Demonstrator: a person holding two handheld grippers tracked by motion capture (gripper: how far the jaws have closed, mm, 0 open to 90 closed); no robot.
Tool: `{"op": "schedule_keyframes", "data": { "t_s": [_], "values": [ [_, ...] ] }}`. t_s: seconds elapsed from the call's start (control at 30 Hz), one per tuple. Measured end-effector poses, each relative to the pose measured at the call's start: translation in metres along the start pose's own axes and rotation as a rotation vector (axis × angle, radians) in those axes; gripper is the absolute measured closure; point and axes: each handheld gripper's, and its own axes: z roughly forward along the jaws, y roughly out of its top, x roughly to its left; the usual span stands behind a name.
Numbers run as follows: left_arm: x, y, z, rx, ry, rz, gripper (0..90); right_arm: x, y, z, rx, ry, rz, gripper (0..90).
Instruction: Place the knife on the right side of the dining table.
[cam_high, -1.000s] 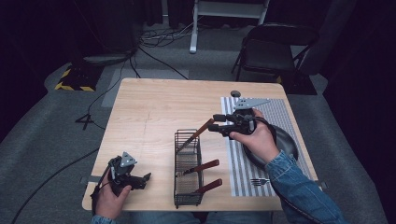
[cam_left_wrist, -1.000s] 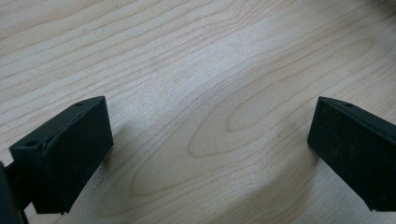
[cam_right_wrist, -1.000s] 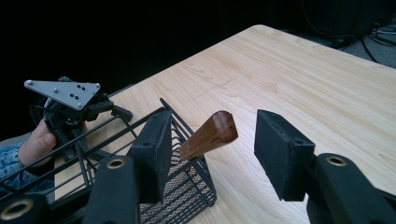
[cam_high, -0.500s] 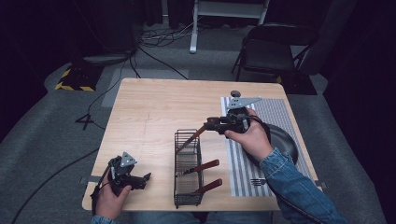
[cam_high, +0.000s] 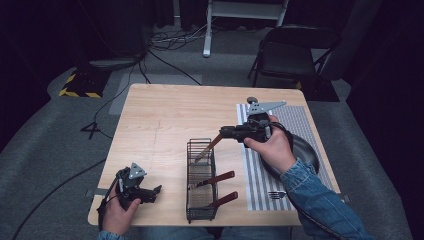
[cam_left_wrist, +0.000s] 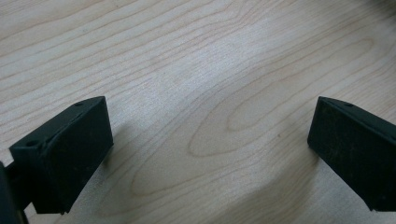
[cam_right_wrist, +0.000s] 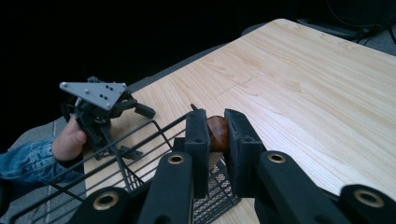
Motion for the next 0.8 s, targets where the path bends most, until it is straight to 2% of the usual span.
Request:
{"op": "schedule_keyframes", "data": {
  "t_s": [0.33,0.6,0.7,0.8],
  "values": [
    [0.000,0.000,0.000,0.000,0.000,0.000,0.2,0.006,0.023,-0.031,-0.055,-0.013,-0.002,80.9],
    [0.000,0.001,0.001,0.000,0.000,-0.004,0.2,0.005,0.031,-0.057,-0.096,-0.033,0.014,80.9],
    [0.000,0.001,0.001,0.002,0.000,-0.005,0.2,0.003,0.033,-0.070,-0.120,-0.033,0.031,80.9],
    [0.000,0.001,0.001,0.003,0.002,-0.006,0.2,-0.001,0.038,-0.087,-0.151,-0.055,0.037,80.9]
  ]
}}
